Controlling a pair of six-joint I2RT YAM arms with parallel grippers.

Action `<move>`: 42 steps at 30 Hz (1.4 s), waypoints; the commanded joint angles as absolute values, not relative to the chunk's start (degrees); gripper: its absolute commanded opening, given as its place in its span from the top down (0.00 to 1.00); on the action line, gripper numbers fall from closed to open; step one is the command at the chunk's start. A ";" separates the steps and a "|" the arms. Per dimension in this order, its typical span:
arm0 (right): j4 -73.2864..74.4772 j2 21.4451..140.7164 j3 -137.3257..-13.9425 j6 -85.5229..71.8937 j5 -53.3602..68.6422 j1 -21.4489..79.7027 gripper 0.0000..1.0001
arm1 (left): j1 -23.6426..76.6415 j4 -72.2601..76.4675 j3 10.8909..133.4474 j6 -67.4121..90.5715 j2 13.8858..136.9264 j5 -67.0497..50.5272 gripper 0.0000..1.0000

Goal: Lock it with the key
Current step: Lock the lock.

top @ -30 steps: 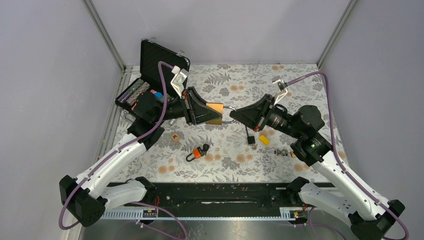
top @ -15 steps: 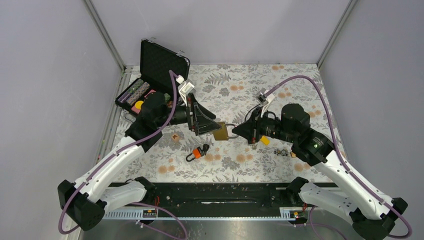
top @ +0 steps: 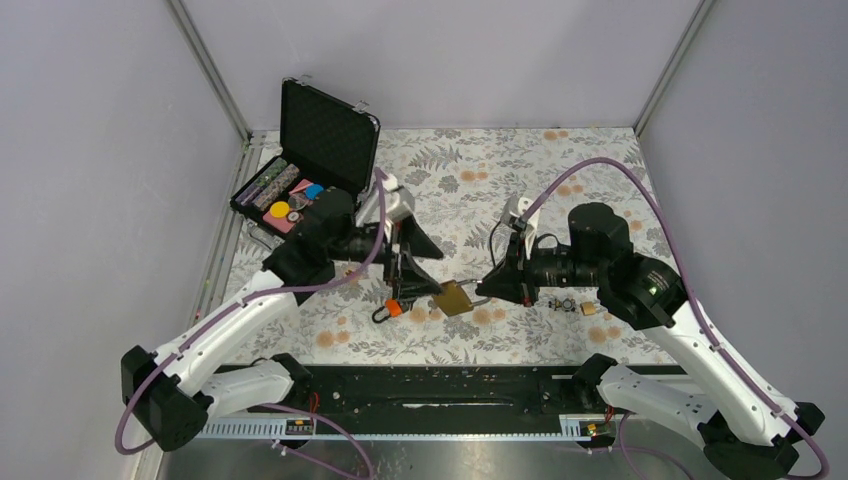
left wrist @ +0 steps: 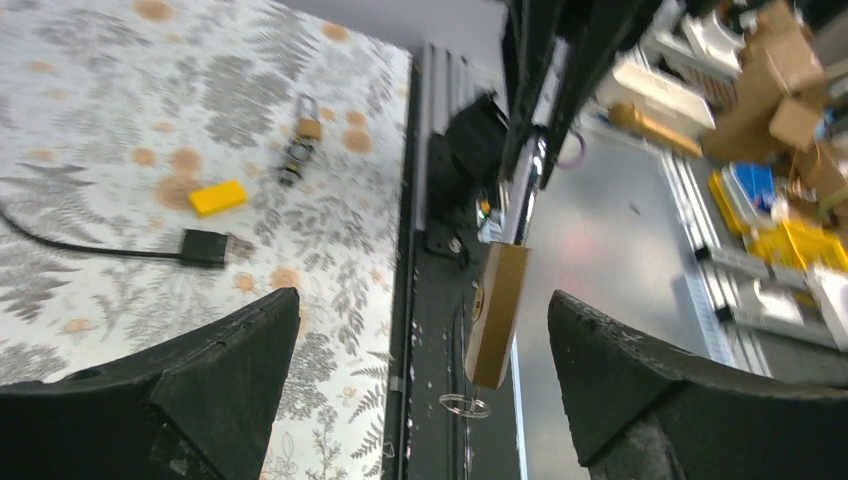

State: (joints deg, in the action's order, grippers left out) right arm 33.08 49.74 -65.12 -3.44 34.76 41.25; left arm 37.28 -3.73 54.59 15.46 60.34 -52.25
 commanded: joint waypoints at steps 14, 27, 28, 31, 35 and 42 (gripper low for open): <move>35.08 50.66 -66.27 7.15 44.45 41.18 1.00 | 51.64 -19.60 64.18 -6.48 70.26 -51.39 0.34; 32.62 51.08 -66.37 4.36 41.14 41.21 0.94 | 52.13 -19.66 67.02 -5.69 72.16 -48.41 1.00; 31.34 50.67 -66.05 3.58 40.22 41.19 0.77 | 52.12 -18.11 66.59 -4.37 71.42 -45.72 1.00; 23.79 48.54 -63.10 -1.05 33.37 41.15 0.30 | 51.91 -9.01 63.11 0.73 67.50 -34.86 1.00; 14.42 45.95 -58.40 -5.89 21.04 41.21 0.12 | 50.60 -1.20 60.81 6.75 63.17 -25.25 1.00; -14.42 40.31 -42.60 -20.19 11.75 41.17 0.15 | 50.59 15.71 56.80 15.40 57.74 -12.10 1.00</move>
